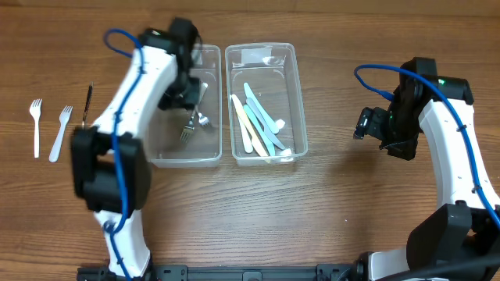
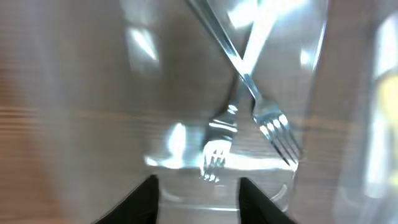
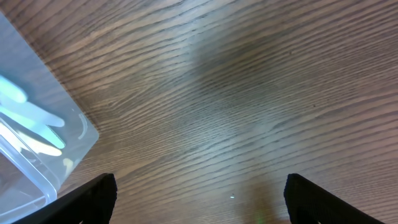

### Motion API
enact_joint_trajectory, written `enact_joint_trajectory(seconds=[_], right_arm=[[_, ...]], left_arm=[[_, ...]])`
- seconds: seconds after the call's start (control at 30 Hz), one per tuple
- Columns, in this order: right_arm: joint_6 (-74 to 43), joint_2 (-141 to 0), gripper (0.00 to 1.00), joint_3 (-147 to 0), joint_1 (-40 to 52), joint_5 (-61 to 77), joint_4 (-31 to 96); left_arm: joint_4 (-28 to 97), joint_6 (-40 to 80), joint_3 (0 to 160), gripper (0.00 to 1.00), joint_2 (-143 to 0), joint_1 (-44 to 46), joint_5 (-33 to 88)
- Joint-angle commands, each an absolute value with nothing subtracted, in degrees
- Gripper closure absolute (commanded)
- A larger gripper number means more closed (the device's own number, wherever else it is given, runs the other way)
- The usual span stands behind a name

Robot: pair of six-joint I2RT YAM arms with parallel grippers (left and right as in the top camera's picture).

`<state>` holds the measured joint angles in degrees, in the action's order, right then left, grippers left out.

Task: Pack container
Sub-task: 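Carry the metal fork into the left container and release it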

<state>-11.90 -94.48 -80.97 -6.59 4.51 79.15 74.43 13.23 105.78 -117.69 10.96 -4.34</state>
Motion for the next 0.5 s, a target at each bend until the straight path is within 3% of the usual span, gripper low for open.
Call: enact_joint_trajectory(seconds=[0.0,0.07,0.23,0.47], right_arm=[[-11.49,-93.76,0.11,-80.99,-6.39,4.80,78.96],[-11.49,-93.76,0.11,-80.99,-6.39,4.80,78.81],[-11.49,-93.76,0.11,-80.99,-6.39,4.80,78.63],[-11.46,-93.76,0.11,-80.99,-6.39,4.78,78.72]], left_arm=[[75.81,12.86,111.22,0.45,-104.09,1.39,-6.59],[75.57,12.16,111.22,0.30,-99.42,-5.69,-6.59],[74.65,6.31,110.32,0.14,-99.72,-19.77,-1.83],[71.18,-3.03,107.72,0.09,-113.86,-22.22,2.22]])
